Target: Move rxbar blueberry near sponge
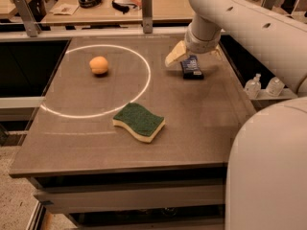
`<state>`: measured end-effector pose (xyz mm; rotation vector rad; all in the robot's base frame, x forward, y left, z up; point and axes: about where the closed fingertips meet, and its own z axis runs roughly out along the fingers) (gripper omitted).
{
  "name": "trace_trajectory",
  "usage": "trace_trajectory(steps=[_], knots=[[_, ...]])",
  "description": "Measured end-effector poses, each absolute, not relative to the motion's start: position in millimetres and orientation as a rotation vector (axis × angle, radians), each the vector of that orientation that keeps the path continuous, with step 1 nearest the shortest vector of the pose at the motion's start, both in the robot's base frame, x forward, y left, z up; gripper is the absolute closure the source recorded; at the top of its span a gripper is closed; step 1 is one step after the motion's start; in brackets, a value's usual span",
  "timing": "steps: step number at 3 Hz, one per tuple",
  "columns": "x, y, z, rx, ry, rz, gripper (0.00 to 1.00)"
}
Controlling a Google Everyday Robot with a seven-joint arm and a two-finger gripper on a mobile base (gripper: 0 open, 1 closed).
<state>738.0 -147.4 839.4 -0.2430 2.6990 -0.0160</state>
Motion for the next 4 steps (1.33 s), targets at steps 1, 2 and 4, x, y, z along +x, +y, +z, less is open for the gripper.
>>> trace_trajectory(steps=[1, 2, 4], knots=[[740.9, -150.6, 830.9, -0.246, 2.674, 0.01, 0.0], [741.2, -150.9, 829.4, -0.247, 2.673, 0.008, 0.0], [743.3, -146.9, 820.8, -0.275, 2.664, 0.0, 0.41]])
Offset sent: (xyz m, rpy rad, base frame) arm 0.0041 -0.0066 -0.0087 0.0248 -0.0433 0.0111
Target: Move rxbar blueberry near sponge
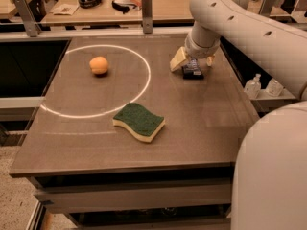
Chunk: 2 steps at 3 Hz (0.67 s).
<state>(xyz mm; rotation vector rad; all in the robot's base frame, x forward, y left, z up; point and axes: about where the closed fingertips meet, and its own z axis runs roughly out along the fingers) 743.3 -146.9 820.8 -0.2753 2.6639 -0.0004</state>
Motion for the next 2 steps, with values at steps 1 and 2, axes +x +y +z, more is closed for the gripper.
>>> trace_trajectory(steps=[1, 2], knots=[[743.4, -146.6, 823.7, -0.278, 2.664, -0.002, 0.64], [743.4, -146.6, 831.7, -0.278, 2.664, -0.002, 0.87]])
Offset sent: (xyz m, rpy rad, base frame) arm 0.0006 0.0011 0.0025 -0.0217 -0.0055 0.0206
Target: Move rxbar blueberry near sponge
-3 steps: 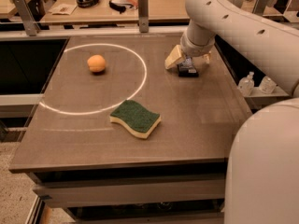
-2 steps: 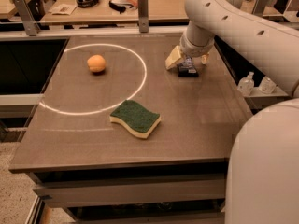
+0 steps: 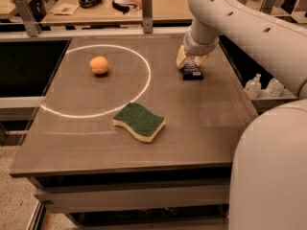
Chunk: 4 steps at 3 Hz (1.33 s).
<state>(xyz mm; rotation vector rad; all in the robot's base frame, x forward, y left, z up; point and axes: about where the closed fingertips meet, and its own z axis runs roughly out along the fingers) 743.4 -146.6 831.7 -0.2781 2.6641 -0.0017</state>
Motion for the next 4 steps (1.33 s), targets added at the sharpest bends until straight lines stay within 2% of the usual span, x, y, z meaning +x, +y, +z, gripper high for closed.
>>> trace_trajectory(steps=[1, 4], knots=[[743.4, -146.6, 832.3, -0.278, 2.664, -0.002, 1.0], [741.5, -144.0, 830.4, -0.335, 2.655, 0.001, 1.0]])
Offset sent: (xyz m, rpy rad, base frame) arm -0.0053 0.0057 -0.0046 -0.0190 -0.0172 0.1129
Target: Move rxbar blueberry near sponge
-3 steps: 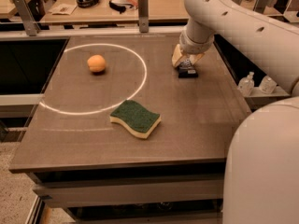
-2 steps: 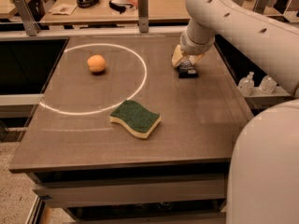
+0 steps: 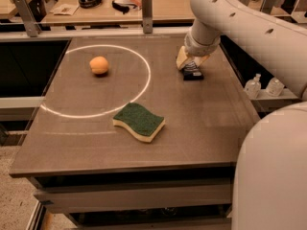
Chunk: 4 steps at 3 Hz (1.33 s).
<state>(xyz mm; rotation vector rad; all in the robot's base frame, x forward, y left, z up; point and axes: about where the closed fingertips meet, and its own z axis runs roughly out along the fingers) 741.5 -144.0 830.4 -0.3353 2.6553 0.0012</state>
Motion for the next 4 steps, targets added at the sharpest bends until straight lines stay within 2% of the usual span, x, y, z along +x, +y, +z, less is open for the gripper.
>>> trace_trajectory(steps=[2, 4], knots=[[725.9, -139.7, 845.2, -0.405, 2.626, -0.006, 1.0], [654.0, -117.4, 866.8, -0.575, 2.593, 0.014, 1.0]])
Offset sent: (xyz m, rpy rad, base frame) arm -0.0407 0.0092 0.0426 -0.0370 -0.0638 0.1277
